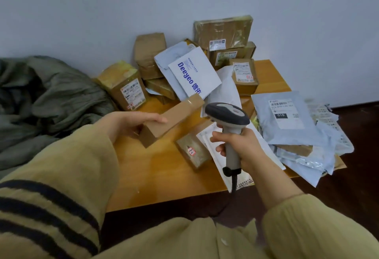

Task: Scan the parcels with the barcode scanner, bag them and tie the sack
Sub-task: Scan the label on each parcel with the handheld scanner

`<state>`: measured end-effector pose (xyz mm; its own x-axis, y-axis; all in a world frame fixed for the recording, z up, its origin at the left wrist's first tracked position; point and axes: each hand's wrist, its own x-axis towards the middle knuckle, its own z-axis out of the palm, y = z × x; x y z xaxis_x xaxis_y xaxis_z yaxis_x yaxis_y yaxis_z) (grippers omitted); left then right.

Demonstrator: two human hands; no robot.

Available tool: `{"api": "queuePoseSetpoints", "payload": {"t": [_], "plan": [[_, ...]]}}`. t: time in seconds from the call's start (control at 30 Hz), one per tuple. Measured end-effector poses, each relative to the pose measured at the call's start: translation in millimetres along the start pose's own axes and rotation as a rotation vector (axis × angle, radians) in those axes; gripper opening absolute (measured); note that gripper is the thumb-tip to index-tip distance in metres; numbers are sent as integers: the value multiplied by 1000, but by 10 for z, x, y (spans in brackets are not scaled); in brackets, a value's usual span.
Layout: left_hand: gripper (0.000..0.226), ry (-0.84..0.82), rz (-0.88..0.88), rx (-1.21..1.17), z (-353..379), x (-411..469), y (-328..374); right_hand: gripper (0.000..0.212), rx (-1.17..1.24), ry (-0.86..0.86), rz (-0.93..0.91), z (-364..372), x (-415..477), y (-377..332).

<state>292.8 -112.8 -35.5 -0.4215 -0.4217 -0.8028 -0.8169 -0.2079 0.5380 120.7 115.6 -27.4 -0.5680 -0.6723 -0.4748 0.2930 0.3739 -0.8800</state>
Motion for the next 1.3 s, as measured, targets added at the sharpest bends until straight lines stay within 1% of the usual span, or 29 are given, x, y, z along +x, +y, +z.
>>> {"api": "queuePoseSetpoints", "payload": {"t": [0.07,0.1,0.2,0.33,0.37,0.4,0.43,0.47,0.5,0.6,0.67,0.7,0.73,0.8,0.83,0.9,1.0,1.07,1.13,1.23,1.3], "plan": [[92,-44,92,-128,37,-230,55,24,89,-14,7,0,-24,-12],[89,-70,145,-196,74,-310,77,25,134,-22,14,-6,-37,-11],[99,-204,289,-387,215,-446,138,34,283,-52,18,-30,-77,4],[92,-359,377,-477,495,-497,261,62,493,-97,-34,-88,-187,-37],[90,-380,392,-476,569,-516,301,63,518,-96,-58,-115,-215,-47],[88,-384,407,-466,621,-530,343,57,531,-86,-87,-153,-231,-52],[87,-370,431,-446,659,-543,390,47,536,-66,-114,-196,-249,-55],[85,-335,468,-417,681,-560,437,38,534,-38,-141,-244,-263,-53],[81,-283,513,-383,695,-571,490,33,529,-12,-165,-296,-279,-52],[58,-81,606,-210,760,-685,679,40,522,43,-201,-424,-308,-29],[54,-26,598,-68,811,-744,793,39,508,81,-201,-470,-339,-14],[56,-28,578,-10,832,-755,841,37,502,95,-199,-486,-352,-9],[65,-37,539,46,855,-767,887,34,494,107,-201,-498,-365,-8],[91,-66,446,164,918,-803,965,29,460,124,-215,-514,-395,-11],[96,-71,416,208,951,-816,992,28,438,131,-221,-522,-414,-16],[93,-32,421,205,996,-844,1030,25,400,135,-238,-538,-447,-26],[70,82,520,63,928,-915,1166,27,322,121,-252,-578,-530,-78],[55,225,594,4,790,-982,1325,19,228,82,-279,-613,-612,-136],[53,382,647,-27,654,-1037,1480,8,103,46,-320,-630,-722,-199],[47,532,707,-45,556,-1127,1648,21,-93,67,-340,-622,-866,-270],[44,602,712,35,523,-1148,1722,24,-173,73,-319,-608,-944,-296]]}}
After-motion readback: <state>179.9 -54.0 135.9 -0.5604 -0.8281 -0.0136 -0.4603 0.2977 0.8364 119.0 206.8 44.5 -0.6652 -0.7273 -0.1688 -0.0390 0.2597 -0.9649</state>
